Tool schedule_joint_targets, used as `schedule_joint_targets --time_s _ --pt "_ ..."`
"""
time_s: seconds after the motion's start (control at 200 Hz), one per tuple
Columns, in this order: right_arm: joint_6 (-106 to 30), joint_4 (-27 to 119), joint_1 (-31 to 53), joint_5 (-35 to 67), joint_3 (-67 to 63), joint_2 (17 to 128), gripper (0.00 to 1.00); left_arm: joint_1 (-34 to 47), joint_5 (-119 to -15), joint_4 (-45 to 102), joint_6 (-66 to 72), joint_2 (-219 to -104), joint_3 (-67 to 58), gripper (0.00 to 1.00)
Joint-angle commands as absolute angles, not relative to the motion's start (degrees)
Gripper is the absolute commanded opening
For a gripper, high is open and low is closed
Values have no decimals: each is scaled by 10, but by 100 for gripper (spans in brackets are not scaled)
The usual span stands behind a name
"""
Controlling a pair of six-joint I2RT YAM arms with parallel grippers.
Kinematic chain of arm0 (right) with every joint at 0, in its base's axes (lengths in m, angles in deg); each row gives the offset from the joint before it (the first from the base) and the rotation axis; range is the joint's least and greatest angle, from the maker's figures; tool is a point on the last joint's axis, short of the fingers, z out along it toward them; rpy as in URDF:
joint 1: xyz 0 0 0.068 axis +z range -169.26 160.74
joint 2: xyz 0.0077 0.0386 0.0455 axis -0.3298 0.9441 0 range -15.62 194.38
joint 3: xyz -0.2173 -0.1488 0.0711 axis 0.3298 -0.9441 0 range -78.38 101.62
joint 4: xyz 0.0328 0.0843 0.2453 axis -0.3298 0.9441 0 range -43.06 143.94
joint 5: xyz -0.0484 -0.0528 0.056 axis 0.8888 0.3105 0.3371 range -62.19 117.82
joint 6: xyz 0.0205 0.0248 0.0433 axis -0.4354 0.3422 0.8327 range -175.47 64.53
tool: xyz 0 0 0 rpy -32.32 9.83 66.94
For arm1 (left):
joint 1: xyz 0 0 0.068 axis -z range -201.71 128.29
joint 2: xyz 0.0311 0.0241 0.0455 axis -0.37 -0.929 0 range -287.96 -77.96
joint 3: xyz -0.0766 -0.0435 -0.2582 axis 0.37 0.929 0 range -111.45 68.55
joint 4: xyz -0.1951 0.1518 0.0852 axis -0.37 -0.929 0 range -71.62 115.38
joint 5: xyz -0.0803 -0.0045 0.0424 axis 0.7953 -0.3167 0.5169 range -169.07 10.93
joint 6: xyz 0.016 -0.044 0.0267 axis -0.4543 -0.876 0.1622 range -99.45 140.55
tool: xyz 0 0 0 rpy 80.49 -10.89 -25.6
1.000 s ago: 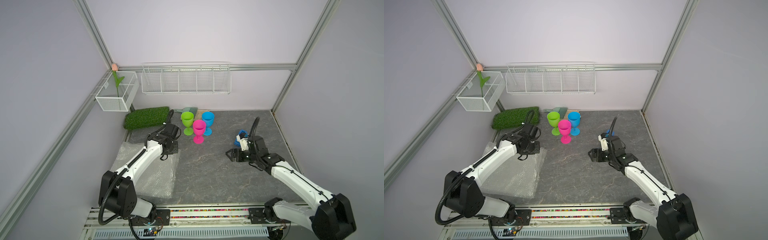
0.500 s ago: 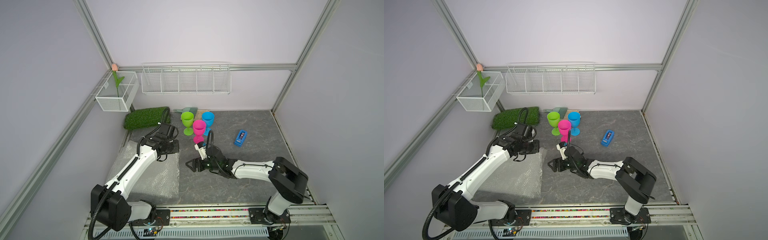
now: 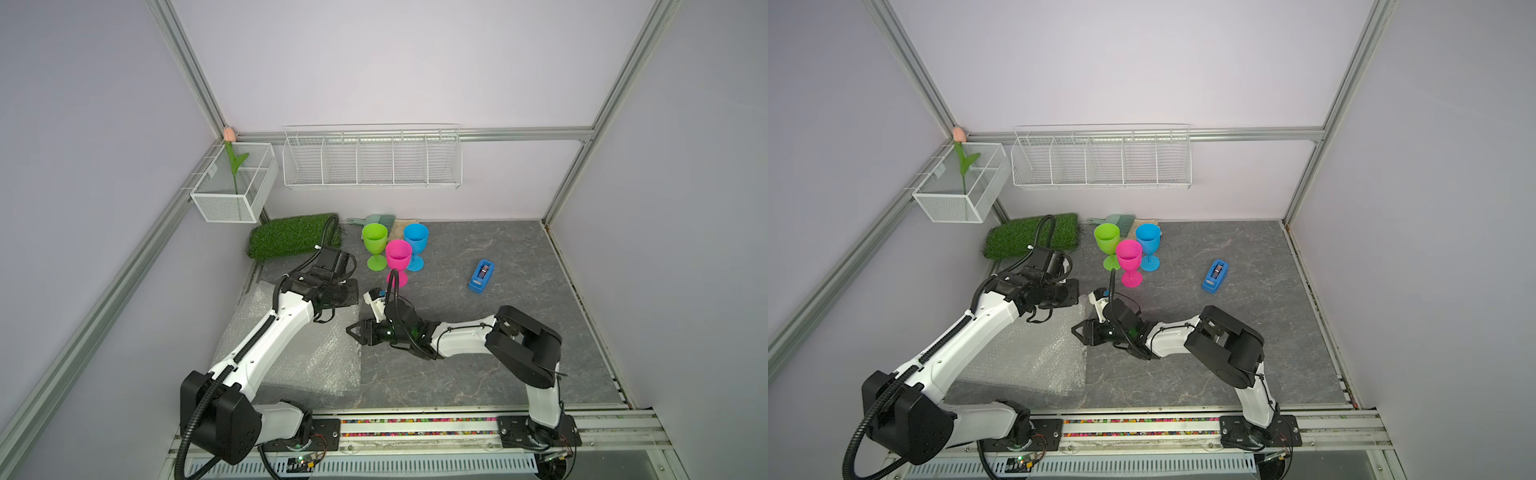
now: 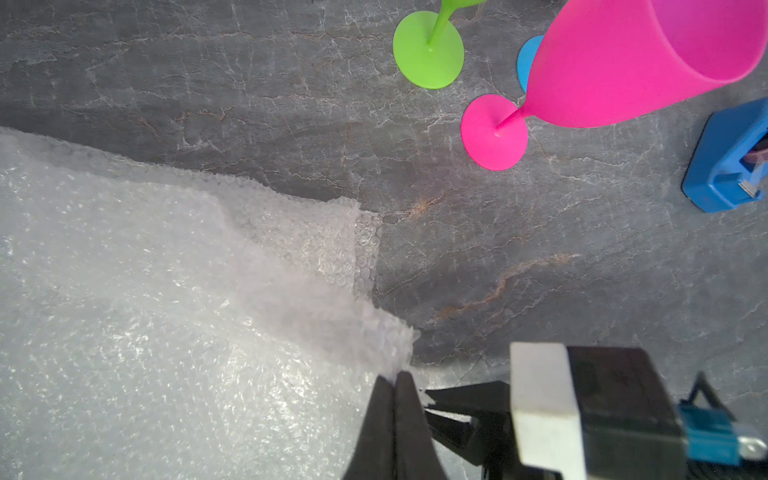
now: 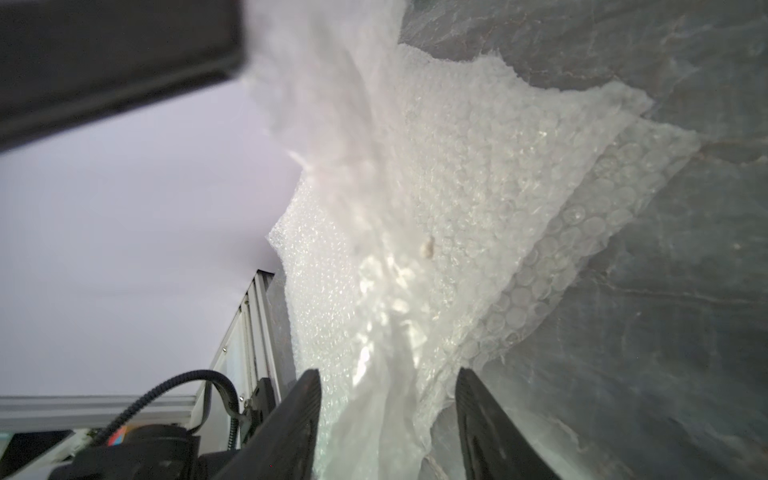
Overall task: Wrap wine glasses in bubble wrap
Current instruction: Pick up the bubble wrap from the bubble wrap, then place the bubble wrap at the center of the board.
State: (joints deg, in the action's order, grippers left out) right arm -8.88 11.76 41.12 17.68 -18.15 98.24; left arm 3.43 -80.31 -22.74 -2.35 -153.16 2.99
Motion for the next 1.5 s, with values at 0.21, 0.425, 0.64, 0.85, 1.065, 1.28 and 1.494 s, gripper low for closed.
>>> schedule_joint_targets --time_s 0.21,0.425,0.64,0.85,1.065,1.28,1.494 --pt "-88 115 418 193 -188 968 19 36 -813 -219 -34 -1502 33 16" --pt "-129 339 393 181 -166 903 7 35 -836 -198 -20 -1470 39 56" --pt "-148 465 315 107 -244 814 7 36 -864 -181 -9 -1466 57 64" --pt "-234 639 232 94 -298 727 7 35 -866 -152 -12 -1489 77 70" --pt "-318 818 144 153 -299 659 7 36 -850 -137 -14 -1534 90 70" --pt "-356 902 68 223 -288 634 7 35 -829 -134 -25 -1582 87 70" --pt "-379 948 14 297 -254 656 7 35 -813 -105 -31 -1602 100 70"
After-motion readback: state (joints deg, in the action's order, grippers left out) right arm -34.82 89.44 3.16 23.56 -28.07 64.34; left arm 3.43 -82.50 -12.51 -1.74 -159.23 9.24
